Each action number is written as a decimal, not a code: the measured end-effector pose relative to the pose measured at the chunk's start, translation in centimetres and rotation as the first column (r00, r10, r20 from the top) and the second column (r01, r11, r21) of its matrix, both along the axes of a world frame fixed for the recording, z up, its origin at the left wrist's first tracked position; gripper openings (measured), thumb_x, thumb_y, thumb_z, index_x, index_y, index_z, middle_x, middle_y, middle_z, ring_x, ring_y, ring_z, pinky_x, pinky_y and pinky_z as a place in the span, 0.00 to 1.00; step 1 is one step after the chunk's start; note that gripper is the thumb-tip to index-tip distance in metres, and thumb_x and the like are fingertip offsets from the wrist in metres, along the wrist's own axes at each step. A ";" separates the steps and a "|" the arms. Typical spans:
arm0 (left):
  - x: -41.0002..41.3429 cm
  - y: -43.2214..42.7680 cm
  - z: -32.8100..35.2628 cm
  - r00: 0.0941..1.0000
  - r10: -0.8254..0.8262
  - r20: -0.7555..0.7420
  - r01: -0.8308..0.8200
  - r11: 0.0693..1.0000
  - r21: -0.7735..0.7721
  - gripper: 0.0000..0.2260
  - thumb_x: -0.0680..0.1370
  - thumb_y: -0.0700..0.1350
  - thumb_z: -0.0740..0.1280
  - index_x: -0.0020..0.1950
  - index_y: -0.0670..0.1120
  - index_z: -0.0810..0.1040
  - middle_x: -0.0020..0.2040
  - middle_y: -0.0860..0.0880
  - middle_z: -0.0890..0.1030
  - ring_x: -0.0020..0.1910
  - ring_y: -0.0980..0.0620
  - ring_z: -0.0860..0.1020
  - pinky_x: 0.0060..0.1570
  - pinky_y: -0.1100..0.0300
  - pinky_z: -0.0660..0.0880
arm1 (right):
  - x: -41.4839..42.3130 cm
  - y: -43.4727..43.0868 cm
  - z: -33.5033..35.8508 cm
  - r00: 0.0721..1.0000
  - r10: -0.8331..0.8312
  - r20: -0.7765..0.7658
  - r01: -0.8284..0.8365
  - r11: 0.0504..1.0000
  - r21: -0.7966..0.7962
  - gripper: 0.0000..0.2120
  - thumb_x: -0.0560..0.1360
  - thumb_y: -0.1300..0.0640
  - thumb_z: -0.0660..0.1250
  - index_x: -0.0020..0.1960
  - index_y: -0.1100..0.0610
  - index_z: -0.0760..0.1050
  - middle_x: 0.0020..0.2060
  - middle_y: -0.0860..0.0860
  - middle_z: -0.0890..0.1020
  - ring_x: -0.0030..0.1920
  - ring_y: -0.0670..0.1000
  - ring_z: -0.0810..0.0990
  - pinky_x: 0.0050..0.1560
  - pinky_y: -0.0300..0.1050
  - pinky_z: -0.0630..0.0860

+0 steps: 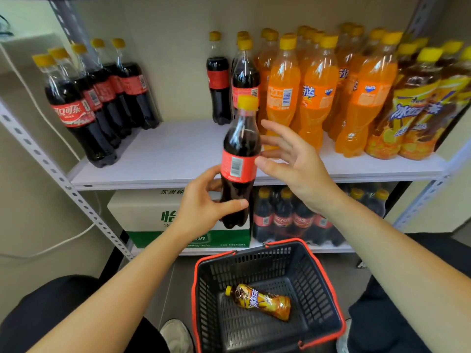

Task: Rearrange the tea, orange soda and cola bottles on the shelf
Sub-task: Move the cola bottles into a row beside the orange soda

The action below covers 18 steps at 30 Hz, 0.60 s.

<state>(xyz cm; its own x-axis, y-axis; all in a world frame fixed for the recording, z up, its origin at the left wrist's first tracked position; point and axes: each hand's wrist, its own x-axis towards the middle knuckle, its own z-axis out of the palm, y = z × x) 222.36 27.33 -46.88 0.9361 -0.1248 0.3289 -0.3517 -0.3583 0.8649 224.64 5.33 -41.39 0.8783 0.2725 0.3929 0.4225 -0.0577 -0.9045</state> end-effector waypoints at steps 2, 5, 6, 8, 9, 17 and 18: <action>-0.3 -0.3 -0.4 1.000 0.005 -0.020 -0.004 0.997 0.079 0.34 0.68 0.49 0.83 0.71 0.52 0.75 0.60 0.57 0.84 0.61 0.58 0.81 0.61 0.48 0.80 | 0.1 0.0 0.1 0.999 0.011 0.040 -0.010 1.000 -0.023 0.31 0.75 0.60 0.75 0.75 0.52 0.68 0.63 0.46 0.82 0.61 0.46 0.81 0.56 0.38 0.78; -0.6 -0.8 -0.7 0.999 0.022 -0.024 -0.018 0.988 0.155 0.38 0.65 0.61 0.79 0.73 0.58 0.73 0.60 0.58 0.84 0.61 0.57 0.81 0.59 0.44 0.80 | 0.3 0.1 -0.1 0.999 -0.002 0.051 0.006 0.997 -0.077 0.35 0.72 0.63 0.78 0.73 0.49 0.68 0.63 0.47 0.81 0.61 0.44 0.81 0.54 0.39 0.79; -0.6 -0.9 -0.7 0.999 0.021 -0.025 -0.016 0.986 0.167 0.38 0.65 0.63 0.78 0.74 0.60 0.72 0.60 0.58 0.84 0.61 0.57 0.81 0.59 0.44 0.80 | 0.4 0.1 0.0 0.998 -0.015 0.056 0.019 0.997 -0.077 0.36 0.70 0.63 0.80 0.72 0.47 0.69 0.62 0.45 0.81 0.61 0.44 0.81 0.55 0.40 0.80; -0.2 -1.1 -0.4 0.999 0.009 -0.037 -0.002 0.985 0.175 0.39 0.65 0.64 0.77 0.74 0.62 0.70 0.61 0.58 0.83 0.61 0.58 0.80 0.59 0.43 0.80 | 0.6 0.1 0.4 0.996 -0.039 0.078 0.044 0.998 -0.054 0.35 0.68 0.62 0.81 0.70 0.45 0.71 0.60 0.42 0.82 0.61 0.44 0.81 0.57 0.42 0.80; 0.0 -1.0 -0.1 0.999 0.006 -0.044 0.002 0.985 0.172 0.39 0.65 0.64 0.77 0.75 0.62 0.70 0.62 0.58 0.83 0.62 0.58 0.79 0.60 0.43 0.79 | 0.8 0.1 0.8 0.994 -0.053 0.092 0.057 0.997 -0.043 0.35 0.68 0.62 0.81 0.69 0.45 0.71 0.60 0.41 0.82 0.61 0.44 0.81 0.58 0.41 0.80; 1.8 3.9 0.5 0.922 0.309 0.233 -0.381 0.830 0.407 0.31 0.71 0.71 0.65 0.70 0.59 0.76 0.62 0.61 0.81 0.63 0.56 0.76 0.56 0.50 0.78 | 4.3 3.7 6.4 0.976 -0.101 0.193 0.114 0.992 -0.057 0.34 0.68 0.63 0.81 0.69 0.48 0.73 0.60 0.45 0.81 0.59 0.40 0.81 0.53 0.33 0.78; 2.1 4.8 0.3 0.903 0.344 0.256 -0.427 0.780 0.457 0.30 0.72 0.71 0.64 0.70 0.57 0.77 0.64 0.58 0.81 0.64 0.53 0.75 0.56 0.51 0.77 | 5.1 4.5 7.1 0.971 -0.107 0.214 0.125 0.989 -0.074 0.34 0.67 0.63 0.81 0.70 0.50 0.73 0.60 0.45 0.81 0.60 0.41 0.81 0.55 0.34 0.78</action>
